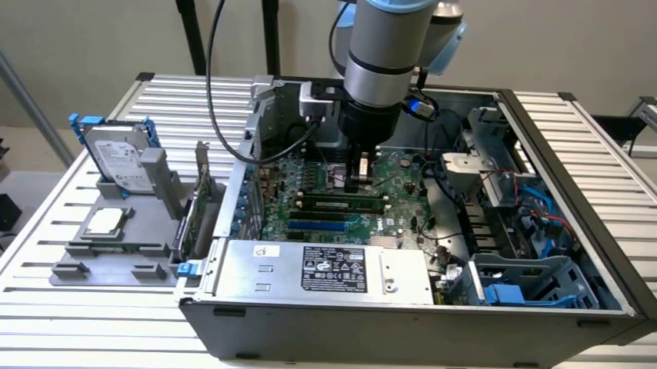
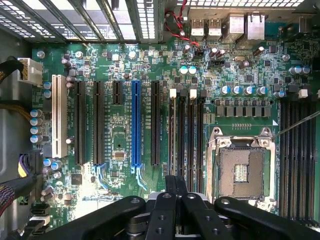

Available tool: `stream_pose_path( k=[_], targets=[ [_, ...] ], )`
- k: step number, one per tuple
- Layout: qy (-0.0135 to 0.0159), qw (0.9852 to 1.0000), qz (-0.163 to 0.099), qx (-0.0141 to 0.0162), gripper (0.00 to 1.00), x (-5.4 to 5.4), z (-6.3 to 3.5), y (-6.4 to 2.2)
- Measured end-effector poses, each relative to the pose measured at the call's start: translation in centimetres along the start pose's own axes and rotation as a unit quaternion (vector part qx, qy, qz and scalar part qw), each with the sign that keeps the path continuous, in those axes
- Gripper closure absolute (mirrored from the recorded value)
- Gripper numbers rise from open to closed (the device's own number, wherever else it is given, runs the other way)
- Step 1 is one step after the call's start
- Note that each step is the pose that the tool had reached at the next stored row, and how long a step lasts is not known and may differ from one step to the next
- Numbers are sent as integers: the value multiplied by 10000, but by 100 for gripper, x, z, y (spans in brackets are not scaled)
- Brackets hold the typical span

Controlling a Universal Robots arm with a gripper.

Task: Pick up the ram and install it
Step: 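Press down the ram until it locks into place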

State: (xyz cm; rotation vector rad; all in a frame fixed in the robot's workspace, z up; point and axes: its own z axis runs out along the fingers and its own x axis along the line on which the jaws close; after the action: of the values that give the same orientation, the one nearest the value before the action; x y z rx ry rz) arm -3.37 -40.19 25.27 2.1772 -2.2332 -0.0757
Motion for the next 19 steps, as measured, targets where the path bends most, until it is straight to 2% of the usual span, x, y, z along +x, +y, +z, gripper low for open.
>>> stream_pose_path(
  k=[7,10,19],
  targets=[
    [0,10000,0,0,89,-4,18,8],
    [4,10000,0,0,89,-9,63,55],
    [7,10000,0,6,89,-8,187,51]
  ],
)
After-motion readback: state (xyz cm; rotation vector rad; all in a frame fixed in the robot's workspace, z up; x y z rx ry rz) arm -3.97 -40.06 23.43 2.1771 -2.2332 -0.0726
